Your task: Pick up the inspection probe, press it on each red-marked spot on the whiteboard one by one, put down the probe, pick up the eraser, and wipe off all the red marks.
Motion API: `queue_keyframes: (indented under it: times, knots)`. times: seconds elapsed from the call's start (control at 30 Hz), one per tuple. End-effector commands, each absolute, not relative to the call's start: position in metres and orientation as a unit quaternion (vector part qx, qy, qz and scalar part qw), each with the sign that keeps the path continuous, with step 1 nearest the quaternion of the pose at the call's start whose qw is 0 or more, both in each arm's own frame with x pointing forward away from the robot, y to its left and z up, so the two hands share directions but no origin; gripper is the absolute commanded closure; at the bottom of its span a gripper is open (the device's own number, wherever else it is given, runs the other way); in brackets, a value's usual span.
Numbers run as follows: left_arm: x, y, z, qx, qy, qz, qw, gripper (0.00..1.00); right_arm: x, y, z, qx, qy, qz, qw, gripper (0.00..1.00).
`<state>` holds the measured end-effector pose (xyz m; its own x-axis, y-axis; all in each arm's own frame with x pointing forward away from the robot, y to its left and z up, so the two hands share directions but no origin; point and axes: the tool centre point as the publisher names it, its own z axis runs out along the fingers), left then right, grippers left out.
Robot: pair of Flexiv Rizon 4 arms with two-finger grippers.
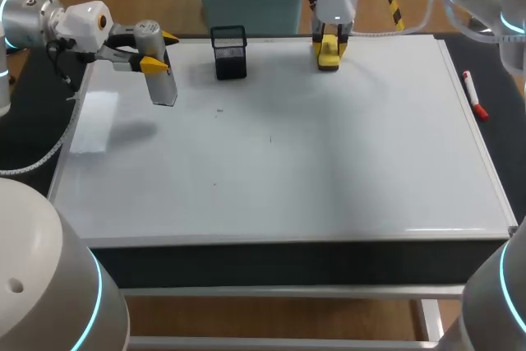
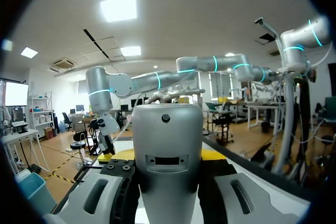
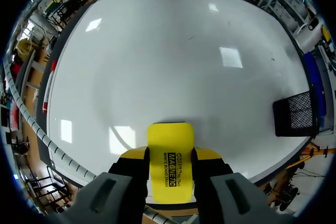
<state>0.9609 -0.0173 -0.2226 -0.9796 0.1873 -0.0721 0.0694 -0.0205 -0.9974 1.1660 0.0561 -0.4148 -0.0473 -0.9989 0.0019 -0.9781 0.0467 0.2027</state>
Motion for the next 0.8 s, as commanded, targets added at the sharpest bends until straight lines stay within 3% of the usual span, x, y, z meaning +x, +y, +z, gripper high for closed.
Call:
queue_keyframes:
  times: [0.03,0.13,0.17,0.2,0.8]
  knots:
    - [0.961,-0.017,-0.222,-0.093,-0.699,0.708,0.042,1.00,1.171,0.056,-0.415,0.687,-0.719,-0.074,0.076,1.00]
    - [0.961,-0.017,-0.222,-0.093,-0.699,0.708,0.042,1.00,1.172,0.056,-0.414,0.687,-0.719,-0.072,0.078,1.00]
    - [0.961,-0.017,-0.222,-0.093,-0.699,0.708,0.042,1.00,1.171,0.056,-0.414,0.686,-0.719,-0.071,0.079,0.69]
    - [0.961,-0.017,-0.222,-0.093,-0.699,0.708,0.042,1.00,1.171,0.056,-0.413,0.685,-0.721,-0.071,0.080,0.00]
    - [0.961,-0.017,-0.222,-0.093,-0.699,0.708,0.042,1.00,1.147,0.001,-0.359,0.565,-0.814,-0.126,-0.048,0.00]
